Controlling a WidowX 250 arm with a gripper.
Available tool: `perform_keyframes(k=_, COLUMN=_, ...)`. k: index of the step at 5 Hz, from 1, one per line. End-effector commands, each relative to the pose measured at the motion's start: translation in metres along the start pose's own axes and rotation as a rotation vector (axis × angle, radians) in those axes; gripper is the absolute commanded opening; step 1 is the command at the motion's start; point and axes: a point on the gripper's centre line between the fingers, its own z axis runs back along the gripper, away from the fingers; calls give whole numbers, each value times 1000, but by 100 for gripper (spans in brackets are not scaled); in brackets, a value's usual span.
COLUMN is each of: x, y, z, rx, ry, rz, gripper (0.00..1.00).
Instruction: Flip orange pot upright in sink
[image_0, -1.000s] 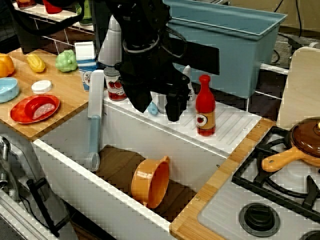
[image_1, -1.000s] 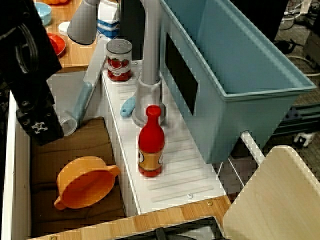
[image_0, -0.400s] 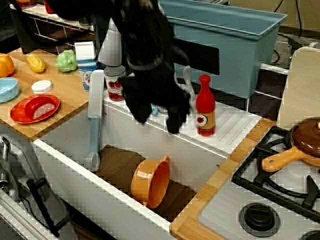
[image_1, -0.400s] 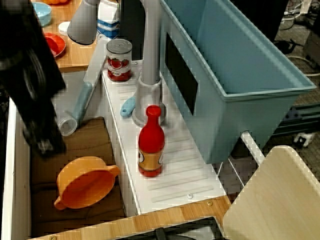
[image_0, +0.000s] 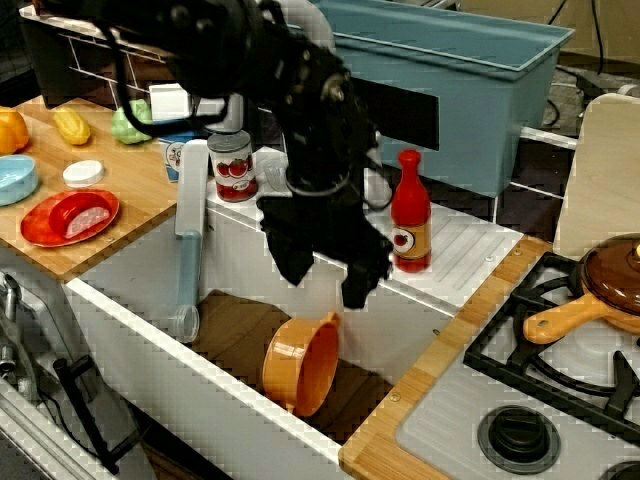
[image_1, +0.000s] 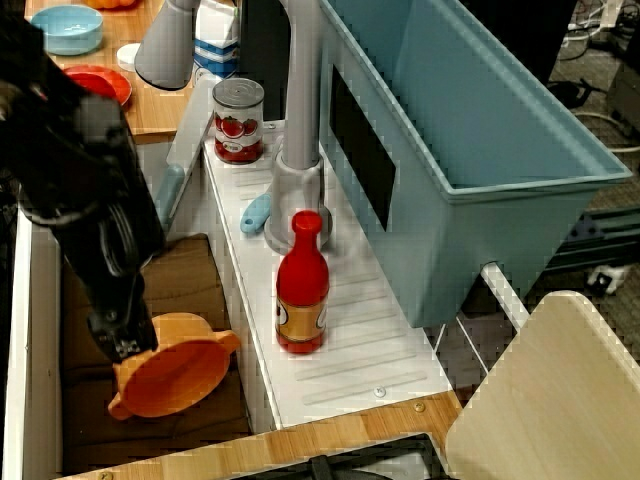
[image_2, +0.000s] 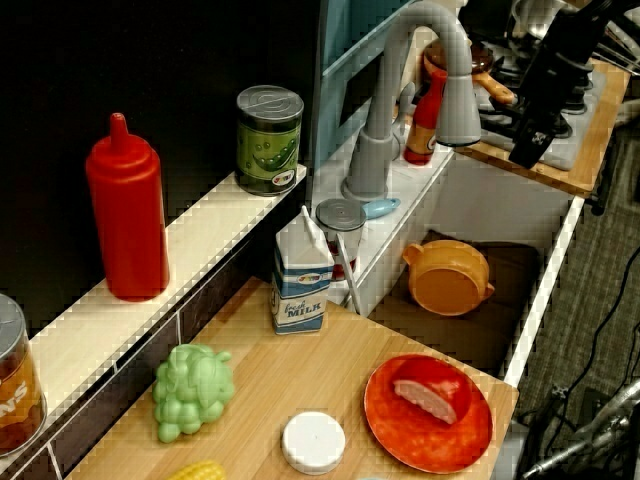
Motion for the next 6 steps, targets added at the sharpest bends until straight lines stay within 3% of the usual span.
perform_keyframes(k=1, x=15, y=11, z=-17, rx=50, ry=-43, rz=14, gripper=100)
perform_keyframes(k=6, x=29, y=24, z=-69, rx=158, ry=-58, rz=29, gripper=100)
